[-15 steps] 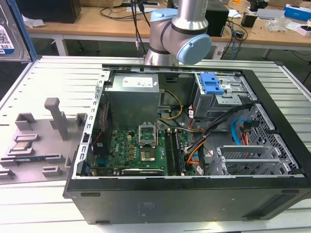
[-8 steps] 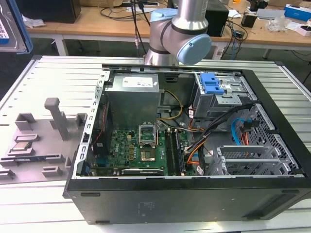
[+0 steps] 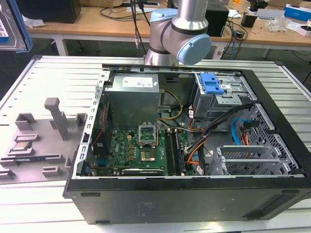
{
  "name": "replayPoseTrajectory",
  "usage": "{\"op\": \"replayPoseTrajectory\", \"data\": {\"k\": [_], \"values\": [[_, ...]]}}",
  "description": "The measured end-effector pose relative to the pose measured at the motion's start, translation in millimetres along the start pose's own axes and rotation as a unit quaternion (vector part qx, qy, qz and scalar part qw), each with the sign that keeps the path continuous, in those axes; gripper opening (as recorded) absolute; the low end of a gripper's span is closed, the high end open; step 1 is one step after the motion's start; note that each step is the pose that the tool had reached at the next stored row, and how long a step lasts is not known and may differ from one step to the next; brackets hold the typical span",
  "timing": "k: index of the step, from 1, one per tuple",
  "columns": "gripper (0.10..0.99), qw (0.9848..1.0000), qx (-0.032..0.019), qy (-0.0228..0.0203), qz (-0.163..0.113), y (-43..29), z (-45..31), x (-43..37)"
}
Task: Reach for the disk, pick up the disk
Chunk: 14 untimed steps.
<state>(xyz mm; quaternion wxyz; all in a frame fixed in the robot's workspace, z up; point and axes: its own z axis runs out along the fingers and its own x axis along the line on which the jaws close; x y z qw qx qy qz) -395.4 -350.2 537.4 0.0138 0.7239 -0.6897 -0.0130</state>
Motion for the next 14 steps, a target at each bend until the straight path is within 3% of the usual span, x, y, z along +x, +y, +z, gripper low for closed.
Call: {"op": "replayPoseTrajectory", "data": {"k": [6,8,14], "values": [[0.369,1.0,0.0,0.0004,0.0,-18.3,-0.7,0.8],[0.369,1.0,-0.0001,0.0006,0.0,-34.4,-1.3,1.4],[0.369,1.0,-0.0002,0.0009,0.0,-63.5,-2.5,2.5]]}}
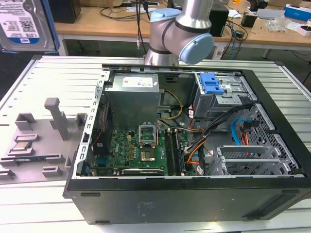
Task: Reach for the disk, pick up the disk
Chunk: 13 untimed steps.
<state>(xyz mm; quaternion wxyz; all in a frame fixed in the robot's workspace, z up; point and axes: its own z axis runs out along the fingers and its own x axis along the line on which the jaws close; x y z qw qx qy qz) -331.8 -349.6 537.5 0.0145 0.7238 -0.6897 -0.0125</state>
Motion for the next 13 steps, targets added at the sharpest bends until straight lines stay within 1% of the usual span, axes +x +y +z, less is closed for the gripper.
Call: {"op": "replayPoseTrajectory", "data": {"k": [5,7,10,11,13], "values": [[0.369,1.0,-0.0001,0.0005,0.0,-21.5,-0.8,0.6],[0.369,1.0,-0.0002,0.001,0.0,-32.8,-1.0,0.7],[0.369,1.0,-0.0005,0.0017,0.0,-45.4,-1.3,0.9],[0.369,1.0,-0.0005,0.0018,0.0,-53.9,-1.3,1.1],[0.369,1.0,-0.0008,0.0021,0.0,-60.9,-1.2,1.2]]}}
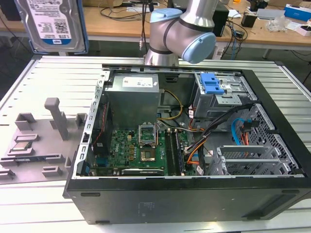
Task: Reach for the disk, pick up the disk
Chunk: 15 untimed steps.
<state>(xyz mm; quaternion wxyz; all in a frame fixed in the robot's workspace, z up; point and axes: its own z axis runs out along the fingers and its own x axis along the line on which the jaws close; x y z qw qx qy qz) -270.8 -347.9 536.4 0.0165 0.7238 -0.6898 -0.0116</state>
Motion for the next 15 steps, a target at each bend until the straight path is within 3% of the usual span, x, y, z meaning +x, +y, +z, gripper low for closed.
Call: {"op": "replayPoseTrajectory", "data": {"k": [5,7,12,14,15], "values": [[0.369,1.0,-0.0006,0.0009,0.0,-25.8,0.4,0.3],[0.369,1.0,-0.0006,0.0012,0.0,-42.2,0.0,0.8],[0.369,1.0,-0.0006,0.0013,0.0,-62.1,-0.7,1.6],[0.369,1.0,-0.0006,0.0013,0.0,-76.7,-1.3,2.3],[0.369,1.0,-0.0006,0.0013,0.0,-80.6,-1.5,2.5]]}}
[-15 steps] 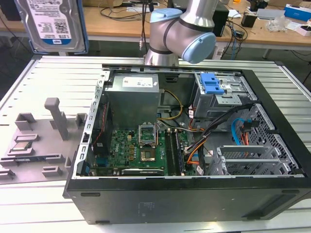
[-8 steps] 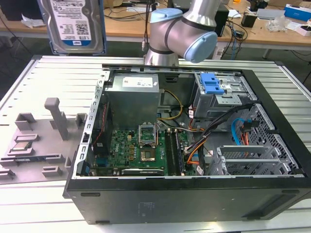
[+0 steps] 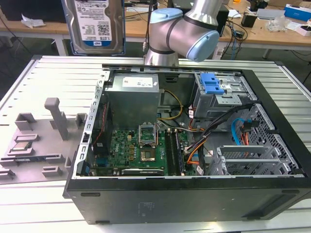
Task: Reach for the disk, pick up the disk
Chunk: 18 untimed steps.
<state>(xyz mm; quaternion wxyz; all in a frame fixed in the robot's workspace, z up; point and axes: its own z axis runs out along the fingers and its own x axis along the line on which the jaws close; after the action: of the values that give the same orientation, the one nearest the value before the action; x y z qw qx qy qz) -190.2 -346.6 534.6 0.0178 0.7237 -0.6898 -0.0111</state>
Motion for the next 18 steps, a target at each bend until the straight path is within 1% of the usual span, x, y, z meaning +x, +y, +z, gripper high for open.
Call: {"op": "replayPoseTrajectory", "data": {"k": [1,2,4,7,9,11,12,14,15,16,18], "values": [[0.369,1.0,0.0,0.0,0.0,-3.2,-0.1,0.2],[0.369,1.0,0.0,0.0,0.0,-9.4,-0.4,0.5],[0.369,1.0,0.0,0.0,0.0,-15.9,-0.6,0.8],[0.369,1.0,0.0001,-0.0001,0.0,-29.4,-1.1,1.4],[0.369,1.0,0.0,0.0,0.0,-42.0,-1.7,2.0],[0.369,1.0,0.0,0.0,0.0,-48.7,-2.0,2.4],[0.369,1.0,0.0,0.0,0.0,-53.4,-2.2,2.6],[0.369,1.0,0.0,0.0,0.0,-59.5,-2.4,2.9],[0.369,1.0,0.0,0.0,0.0,-65.6,-2.6,3.2],[0.369,1.0,0.0,0.0,0.0,-73.9,-3.0,3.6],[0.369,1.0,0.0,-0.0001,0.0,-88.3,-3.5,4.3]]}}
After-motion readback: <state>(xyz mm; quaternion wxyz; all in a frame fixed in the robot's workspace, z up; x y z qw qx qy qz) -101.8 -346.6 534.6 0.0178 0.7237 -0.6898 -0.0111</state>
